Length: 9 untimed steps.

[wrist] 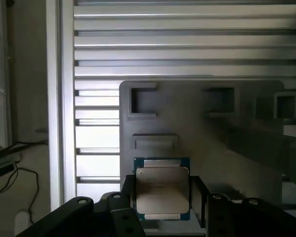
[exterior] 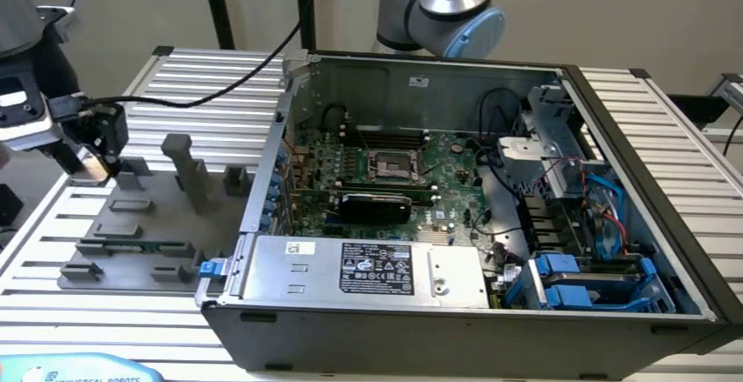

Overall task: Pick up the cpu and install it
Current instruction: 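Pick up the cpu and move it towards the insertion slot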

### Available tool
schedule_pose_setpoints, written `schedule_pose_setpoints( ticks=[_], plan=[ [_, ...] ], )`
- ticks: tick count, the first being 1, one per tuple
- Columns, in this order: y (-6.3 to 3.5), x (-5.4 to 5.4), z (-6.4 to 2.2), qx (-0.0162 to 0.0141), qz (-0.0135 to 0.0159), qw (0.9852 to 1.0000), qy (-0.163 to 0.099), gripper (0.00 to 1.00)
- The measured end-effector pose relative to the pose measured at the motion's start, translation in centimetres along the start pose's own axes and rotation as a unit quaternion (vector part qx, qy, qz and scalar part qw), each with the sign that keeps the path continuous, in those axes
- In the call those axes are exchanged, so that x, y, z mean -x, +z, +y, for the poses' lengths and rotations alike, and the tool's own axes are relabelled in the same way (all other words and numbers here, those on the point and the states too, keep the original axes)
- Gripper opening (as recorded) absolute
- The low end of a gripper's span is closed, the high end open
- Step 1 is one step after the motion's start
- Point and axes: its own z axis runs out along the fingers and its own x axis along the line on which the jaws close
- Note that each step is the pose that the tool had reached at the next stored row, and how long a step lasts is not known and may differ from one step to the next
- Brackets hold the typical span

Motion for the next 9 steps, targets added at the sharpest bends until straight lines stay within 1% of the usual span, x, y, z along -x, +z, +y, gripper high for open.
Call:
schedule_pose_setpoints(
  ticks=[4,9],
  plan=[
    [-1.82,0.7,0.06,0.0001,0.0000,1.0000,0.000,0.55],
    [-4.09,2.3,0.14,0.0009,0.0001,1.0000,-0.002,0.55]
  ],
)
